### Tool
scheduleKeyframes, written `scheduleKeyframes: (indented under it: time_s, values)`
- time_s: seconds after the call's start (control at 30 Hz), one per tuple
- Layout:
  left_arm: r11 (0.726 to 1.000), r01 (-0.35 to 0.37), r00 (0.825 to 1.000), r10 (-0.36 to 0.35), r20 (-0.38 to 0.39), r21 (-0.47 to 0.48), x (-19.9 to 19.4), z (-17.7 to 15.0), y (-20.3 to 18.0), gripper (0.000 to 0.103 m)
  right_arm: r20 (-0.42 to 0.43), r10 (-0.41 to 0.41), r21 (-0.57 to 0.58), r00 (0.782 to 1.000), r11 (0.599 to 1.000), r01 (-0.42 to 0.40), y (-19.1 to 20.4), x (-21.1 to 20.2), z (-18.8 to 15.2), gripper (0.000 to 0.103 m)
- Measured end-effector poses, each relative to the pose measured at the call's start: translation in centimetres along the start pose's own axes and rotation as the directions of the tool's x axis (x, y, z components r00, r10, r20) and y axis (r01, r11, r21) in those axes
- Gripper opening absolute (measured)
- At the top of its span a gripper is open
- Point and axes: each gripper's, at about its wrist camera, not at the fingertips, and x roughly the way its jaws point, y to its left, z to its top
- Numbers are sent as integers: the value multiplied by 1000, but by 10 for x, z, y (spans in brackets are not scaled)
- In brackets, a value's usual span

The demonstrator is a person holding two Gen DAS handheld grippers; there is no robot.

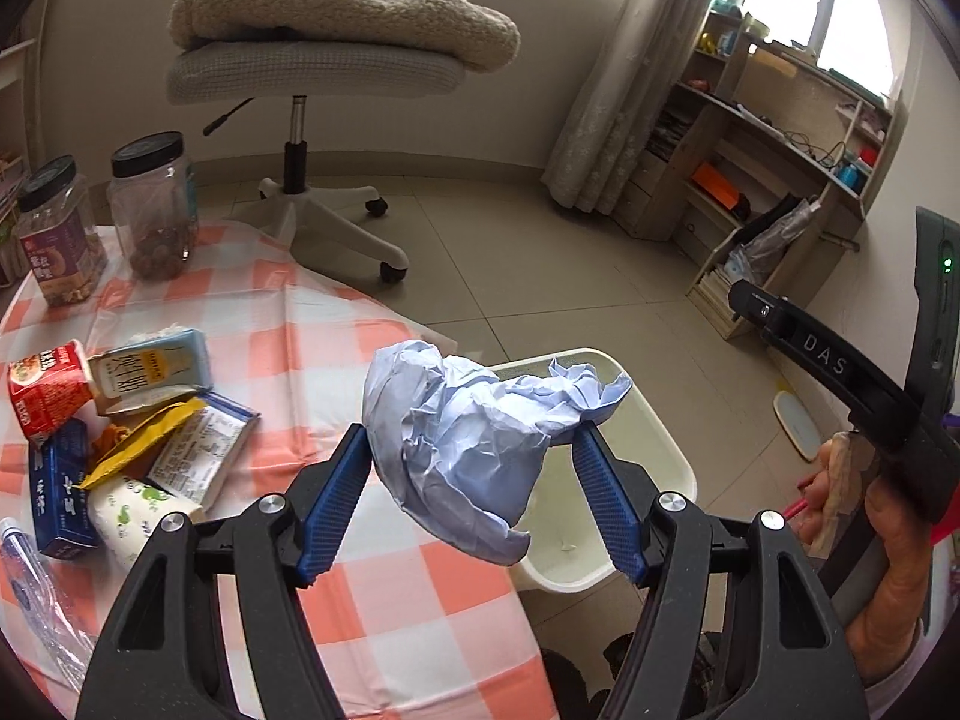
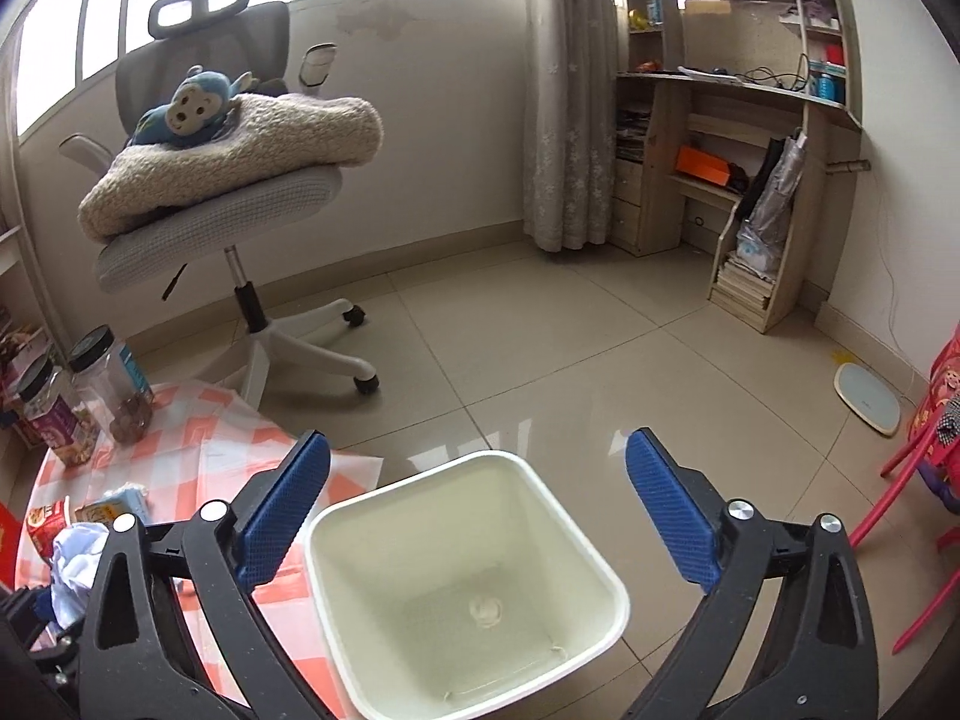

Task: Collect trash
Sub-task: 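Carry both items over the white bin and open both tools, then move both tools back toward the table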

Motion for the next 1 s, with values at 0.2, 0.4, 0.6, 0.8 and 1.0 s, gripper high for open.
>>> scheduleKeyframes:
  time_s: [0.2, 0.4, 0.6, 0.8, 1.0]
  values:
    - [999, 38, 998, -37, -50, 35, 33, 2, -39, 69, -50, -51, 90, 997, 994, 55, -39, 9, 10, 96]
    - [997, 69, 993, -66, -97, 32, 63, 8, -67, 73, -55, -66, 168, 996, 983, 74, -64, 8, 16, 96]
    - [997, 78, 991, -75, -108, 23, 74, 10, -73, 83, -66, -80, 194, 995, 977, 92, -76, 6, 16, 96]
    - [999, 10, 999, -8, -47, 48, 54, 9, -67, 87, -50, -102, 190, 994, 976, 110, -72, 0, 14, 96]
    - [994, -97, 995, 95, 41, 57, 26, 4, -54, 90, -15, -87, 159, 996, 983, 89, -54, -8, 7, 96]
